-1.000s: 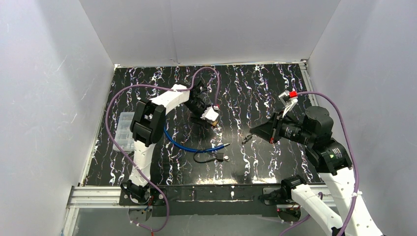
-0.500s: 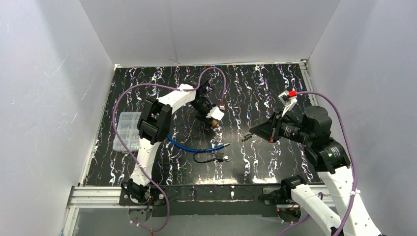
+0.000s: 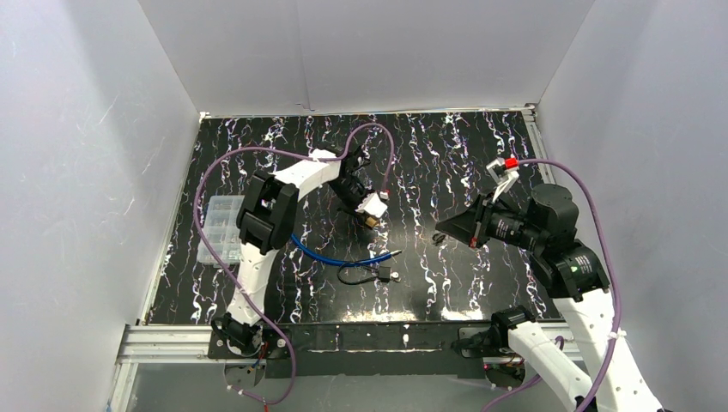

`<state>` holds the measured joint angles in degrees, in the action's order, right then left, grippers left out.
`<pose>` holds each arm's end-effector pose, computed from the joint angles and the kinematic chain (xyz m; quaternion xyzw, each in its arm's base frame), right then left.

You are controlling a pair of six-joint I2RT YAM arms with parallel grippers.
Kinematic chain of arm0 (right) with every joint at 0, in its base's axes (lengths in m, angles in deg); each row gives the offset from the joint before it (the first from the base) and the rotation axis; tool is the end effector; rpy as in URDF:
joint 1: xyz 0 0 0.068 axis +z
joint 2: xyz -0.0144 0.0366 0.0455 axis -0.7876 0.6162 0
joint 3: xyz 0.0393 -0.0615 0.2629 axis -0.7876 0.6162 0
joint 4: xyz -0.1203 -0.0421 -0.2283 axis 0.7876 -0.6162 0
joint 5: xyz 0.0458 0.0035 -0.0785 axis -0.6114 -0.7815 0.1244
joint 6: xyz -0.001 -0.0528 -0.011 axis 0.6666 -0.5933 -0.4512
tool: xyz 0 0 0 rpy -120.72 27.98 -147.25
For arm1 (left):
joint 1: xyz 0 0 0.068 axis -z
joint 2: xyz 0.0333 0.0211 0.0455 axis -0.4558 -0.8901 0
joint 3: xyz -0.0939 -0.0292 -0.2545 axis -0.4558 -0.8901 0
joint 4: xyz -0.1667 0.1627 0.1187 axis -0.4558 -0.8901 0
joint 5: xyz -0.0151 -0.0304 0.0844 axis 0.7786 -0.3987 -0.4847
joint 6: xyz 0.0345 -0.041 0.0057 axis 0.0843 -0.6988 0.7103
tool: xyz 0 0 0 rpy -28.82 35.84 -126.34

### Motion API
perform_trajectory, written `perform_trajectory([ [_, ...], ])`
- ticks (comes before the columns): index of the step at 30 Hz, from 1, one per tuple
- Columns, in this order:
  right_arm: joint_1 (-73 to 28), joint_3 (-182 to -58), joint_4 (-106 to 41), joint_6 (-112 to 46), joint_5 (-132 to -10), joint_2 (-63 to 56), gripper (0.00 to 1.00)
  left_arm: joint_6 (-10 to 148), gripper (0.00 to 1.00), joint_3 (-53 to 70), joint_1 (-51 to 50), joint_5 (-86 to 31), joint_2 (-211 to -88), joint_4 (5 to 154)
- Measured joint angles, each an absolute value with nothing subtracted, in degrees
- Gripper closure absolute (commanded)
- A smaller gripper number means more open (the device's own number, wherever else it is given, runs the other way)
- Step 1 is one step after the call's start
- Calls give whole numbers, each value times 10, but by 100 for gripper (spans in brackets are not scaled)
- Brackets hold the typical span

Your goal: Unlock with the key

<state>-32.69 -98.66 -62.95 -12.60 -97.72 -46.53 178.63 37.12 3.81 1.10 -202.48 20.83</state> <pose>0.1168 0.0622 0.3764 -0.1298 0.7673 0.4468 0.4413 0.3659 -0.2440 0.1613 0.8639 0.3891 -0.2322 0.2197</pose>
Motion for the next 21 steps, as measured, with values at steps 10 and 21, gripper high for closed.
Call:
perform_trajectory([
  [10, -335, -987, -615, -110, -996, -460, 99, 1740, 100, 280, 42, 39, -1905, 295],
  [21, -336, -976, -576, -74, -1050, -462, 99, 1707, 100, 233, 48, 81, -1651, 367],
])
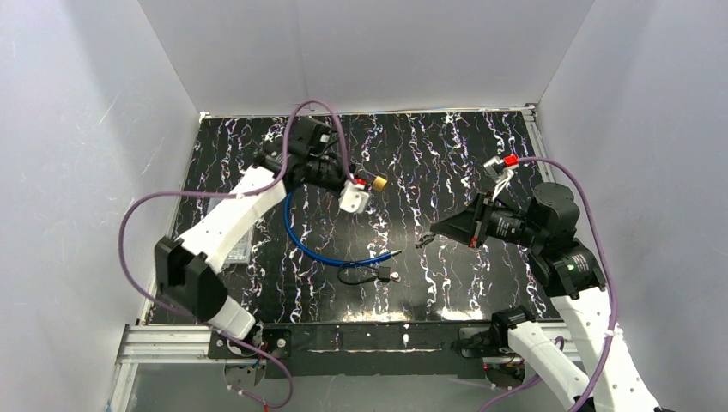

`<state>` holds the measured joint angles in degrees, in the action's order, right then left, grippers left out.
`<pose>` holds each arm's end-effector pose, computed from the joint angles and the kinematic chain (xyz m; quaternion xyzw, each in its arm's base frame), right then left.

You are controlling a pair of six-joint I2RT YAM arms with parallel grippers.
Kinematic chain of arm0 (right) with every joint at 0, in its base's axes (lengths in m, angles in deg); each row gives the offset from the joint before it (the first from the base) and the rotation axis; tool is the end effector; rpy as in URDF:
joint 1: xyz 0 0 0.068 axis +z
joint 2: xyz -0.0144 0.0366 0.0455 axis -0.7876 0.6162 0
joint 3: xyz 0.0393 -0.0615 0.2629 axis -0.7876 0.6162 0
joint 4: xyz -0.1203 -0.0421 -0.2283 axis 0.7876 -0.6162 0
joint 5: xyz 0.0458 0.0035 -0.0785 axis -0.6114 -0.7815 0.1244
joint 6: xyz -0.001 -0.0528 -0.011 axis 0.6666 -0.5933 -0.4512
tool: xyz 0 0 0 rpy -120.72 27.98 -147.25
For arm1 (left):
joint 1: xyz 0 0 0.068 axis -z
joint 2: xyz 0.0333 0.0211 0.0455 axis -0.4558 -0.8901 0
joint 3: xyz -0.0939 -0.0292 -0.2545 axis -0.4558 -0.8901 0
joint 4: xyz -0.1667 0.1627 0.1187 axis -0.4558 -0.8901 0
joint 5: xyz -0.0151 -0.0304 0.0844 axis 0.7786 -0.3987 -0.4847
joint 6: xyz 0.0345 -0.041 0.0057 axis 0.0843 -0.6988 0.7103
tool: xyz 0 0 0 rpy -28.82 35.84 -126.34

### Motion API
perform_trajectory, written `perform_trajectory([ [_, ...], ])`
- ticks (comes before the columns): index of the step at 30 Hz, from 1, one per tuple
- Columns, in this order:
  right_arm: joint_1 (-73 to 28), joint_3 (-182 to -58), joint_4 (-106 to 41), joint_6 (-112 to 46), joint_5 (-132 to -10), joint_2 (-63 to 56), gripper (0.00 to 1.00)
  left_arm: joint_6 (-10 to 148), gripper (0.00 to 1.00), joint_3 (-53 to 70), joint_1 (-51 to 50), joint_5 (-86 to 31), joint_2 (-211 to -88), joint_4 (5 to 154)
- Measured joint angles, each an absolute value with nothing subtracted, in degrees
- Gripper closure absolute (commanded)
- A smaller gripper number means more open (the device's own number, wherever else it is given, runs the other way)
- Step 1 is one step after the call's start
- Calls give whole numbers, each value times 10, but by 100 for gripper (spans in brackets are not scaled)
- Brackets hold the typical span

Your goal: Unlock with the key

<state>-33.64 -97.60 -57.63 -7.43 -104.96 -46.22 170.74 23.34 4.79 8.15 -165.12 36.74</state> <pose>0.1192 0.0645 0.3797 -0.1388 0.7425 0.5039 0.4189 0.2779 -0.2020 0.3527 0.8187 0.2834 -0.1224 0.4842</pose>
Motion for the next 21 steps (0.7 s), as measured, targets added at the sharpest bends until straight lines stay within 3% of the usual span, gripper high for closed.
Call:
perform_trajectory([
  [6, -336, -949, -508, -29, -1115, -456, 99, 1702, 100, 125, 64, 89, -1529, 484],
  [13, -335, -946, -436, 5, -1173, -422, 99, 1684, 100, 122, 94, 98, -1468, 565],
  [21, -303, -1000, -482, -38, -1167, -379, 99, 1668, 100, 136, 122, 109, -1428, 568],
])
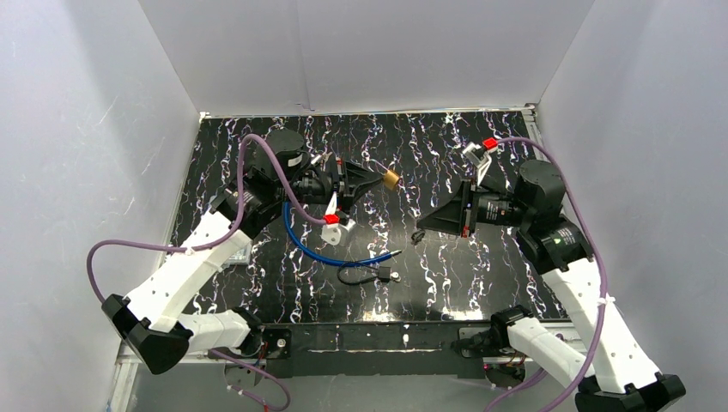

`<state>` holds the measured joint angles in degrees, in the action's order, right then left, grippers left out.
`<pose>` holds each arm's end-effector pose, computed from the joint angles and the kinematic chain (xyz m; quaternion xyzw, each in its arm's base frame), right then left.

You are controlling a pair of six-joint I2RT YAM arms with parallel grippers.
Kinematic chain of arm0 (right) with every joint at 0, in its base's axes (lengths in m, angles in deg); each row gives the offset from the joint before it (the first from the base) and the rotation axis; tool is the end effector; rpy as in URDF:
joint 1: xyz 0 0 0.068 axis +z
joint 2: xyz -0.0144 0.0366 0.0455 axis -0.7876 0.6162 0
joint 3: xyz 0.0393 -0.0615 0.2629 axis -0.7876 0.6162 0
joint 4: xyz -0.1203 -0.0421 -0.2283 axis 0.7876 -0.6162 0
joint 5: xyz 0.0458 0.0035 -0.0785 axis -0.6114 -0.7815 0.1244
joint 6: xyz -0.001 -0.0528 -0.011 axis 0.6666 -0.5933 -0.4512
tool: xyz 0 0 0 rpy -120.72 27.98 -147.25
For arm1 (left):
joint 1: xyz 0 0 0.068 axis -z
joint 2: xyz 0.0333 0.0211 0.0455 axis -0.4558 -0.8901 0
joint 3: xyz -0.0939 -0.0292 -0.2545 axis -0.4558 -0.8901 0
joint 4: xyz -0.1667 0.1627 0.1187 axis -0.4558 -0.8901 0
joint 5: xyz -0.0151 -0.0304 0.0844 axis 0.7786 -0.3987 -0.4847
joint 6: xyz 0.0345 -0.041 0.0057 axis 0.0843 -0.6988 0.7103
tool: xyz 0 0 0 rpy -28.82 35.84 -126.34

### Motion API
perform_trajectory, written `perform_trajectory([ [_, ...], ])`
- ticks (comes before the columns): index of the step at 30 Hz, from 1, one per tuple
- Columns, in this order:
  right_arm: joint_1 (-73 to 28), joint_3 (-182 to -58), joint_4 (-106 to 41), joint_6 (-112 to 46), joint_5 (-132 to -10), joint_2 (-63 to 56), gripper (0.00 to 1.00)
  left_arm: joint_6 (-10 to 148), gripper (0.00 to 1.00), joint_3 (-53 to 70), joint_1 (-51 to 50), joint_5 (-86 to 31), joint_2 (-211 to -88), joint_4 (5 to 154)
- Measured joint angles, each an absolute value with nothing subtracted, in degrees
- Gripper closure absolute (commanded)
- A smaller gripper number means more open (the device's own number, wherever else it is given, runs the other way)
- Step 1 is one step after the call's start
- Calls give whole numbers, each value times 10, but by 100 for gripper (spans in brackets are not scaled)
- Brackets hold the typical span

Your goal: Unlock with the key

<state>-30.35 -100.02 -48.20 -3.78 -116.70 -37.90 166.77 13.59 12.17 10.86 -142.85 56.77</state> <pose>0.1441 0.0879 0.3913 -0.2123 0.7023 0.5810 0.3524 0.1784 -0.1793 0.4365 0.7471 0.1010 -0.0472 0.6553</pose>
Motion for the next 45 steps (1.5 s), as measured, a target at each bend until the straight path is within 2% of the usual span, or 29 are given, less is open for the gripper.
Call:
perform_trajectory([
  [10, -256, -1110, -562, -115, -1118, -355, 99, 1689, 100, 145, 159, 105, -1422, 530],
  [45, -242, -1124, -593, -136, -1091, -325, 99, 1786, 100, 145, 200, 31, -1404, 479],
])
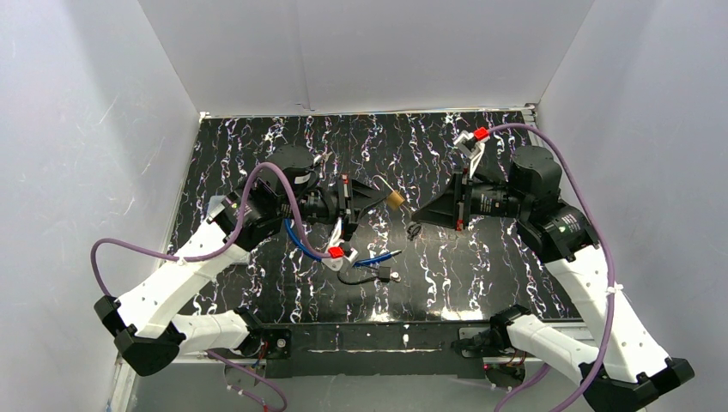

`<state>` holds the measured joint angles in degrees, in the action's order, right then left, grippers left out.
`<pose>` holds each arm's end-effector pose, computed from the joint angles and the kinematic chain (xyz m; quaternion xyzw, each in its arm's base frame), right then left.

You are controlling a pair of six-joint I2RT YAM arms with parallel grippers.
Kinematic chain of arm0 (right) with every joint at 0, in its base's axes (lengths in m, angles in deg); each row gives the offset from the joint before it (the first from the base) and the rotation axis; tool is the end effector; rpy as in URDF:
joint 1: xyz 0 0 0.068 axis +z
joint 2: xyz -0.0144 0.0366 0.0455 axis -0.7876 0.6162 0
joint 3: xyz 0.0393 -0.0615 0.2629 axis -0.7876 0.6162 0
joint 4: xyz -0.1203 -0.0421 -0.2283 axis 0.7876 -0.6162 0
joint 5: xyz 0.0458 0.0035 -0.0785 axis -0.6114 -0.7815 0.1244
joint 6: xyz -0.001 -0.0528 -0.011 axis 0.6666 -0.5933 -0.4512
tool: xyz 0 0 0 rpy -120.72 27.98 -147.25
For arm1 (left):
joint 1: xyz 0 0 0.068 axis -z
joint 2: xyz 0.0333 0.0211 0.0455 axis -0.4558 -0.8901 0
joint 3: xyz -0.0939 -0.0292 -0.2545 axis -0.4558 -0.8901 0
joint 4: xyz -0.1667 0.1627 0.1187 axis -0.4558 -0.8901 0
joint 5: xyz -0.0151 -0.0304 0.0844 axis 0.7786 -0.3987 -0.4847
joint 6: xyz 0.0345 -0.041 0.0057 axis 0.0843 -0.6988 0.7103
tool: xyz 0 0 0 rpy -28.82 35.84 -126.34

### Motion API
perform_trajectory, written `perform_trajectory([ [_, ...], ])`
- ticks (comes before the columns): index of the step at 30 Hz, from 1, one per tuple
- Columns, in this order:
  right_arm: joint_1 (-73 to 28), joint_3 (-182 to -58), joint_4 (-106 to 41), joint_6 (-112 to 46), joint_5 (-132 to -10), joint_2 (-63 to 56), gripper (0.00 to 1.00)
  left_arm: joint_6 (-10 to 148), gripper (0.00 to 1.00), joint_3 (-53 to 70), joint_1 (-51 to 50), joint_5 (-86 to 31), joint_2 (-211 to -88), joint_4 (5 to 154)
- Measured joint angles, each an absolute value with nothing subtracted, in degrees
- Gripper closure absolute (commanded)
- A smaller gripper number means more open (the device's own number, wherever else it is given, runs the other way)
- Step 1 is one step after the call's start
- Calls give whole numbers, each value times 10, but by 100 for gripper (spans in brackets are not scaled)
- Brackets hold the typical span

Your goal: Unlock with the key

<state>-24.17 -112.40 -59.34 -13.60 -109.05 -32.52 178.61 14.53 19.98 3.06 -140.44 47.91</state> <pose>0.1420 0.1037 0.4275 -0.2578 0.7093 0.5341 0.3811 0.1445 -0.1881 0.4354 0.7827 0.0363 0.0025 0.6214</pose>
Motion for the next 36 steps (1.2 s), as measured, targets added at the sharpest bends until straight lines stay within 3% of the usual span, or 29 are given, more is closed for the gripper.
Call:
perform_trajectory([
  [36, -236, -1124, -591, -126, -1068, -299, 99, 1853, 100, 137, 229, -51, -1407, 475],
])
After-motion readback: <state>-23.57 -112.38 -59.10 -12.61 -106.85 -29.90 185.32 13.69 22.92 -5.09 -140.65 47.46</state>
